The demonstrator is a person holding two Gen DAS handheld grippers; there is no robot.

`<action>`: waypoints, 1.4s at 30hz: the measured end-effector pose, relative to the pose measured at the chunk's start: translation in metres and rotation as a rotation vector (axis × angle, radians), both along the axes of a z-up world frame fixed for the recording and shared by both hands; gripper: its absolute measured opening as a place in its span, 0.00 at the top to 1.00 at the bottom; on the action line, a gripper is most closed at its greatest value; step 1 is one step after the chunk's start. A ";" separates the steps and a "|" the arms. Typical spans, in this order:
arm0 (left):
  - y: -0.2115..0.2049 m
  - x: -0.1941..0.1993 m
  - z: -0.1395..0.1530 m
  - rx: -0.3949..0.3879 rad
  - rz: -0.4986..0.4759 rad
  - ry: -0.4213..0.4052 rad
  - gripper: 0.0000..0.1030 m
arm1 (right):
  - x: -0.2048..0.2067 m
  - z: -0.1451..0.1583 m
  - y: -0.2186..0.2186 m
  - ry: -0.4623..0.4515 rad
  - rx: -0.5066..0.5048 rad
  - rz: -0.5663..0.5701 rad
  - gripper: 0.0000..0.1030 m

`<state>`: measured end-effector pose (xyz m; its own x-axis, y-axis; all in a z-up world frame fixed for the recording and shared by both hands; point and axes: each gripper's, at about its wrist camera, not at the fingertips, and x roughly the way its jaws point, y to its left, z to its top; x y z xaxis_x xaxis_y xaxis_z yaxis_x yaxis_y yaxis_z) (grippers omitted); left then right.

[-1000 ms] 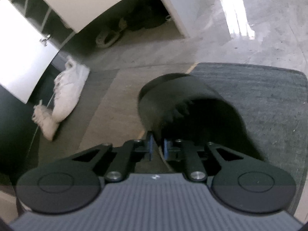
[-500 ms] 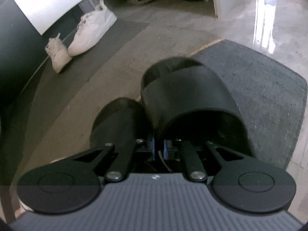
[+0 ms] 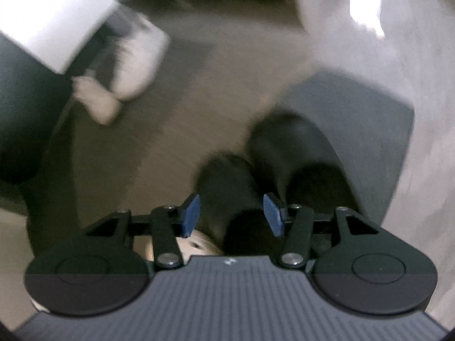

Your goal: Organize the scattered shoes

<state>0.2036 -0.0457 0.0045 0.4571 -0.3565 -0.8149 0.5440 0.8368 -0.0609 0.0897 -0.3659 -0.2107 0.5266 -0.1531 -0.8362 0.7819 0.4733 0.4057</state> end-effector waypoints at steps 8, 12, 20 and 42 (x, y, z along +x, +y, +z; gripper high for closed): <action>0.002 -0.026 -0.011 0.050 -0.008 -0.011 0.00 | -0.008 0.152 0.021 -0.186 -0.015 0.045 0.39; 0.002 -0.036 -0.001 0.075 -0.016 -0.037 0.01 | -0.015 0.223 0.032 -0.270 -0.097 0.139 0.24; -0.019 -0.037 0.016 0.115 -0.119 -0.162 0.01 | -0.056 0.276 0.068 -0.499 -0.204 0.183 0.00; -0.260 0.217 -0.217 0.105 -0.427 -0.258 0.00 | 0.105 0.041 -0.049 -0.454 -0.285 0.146 0.00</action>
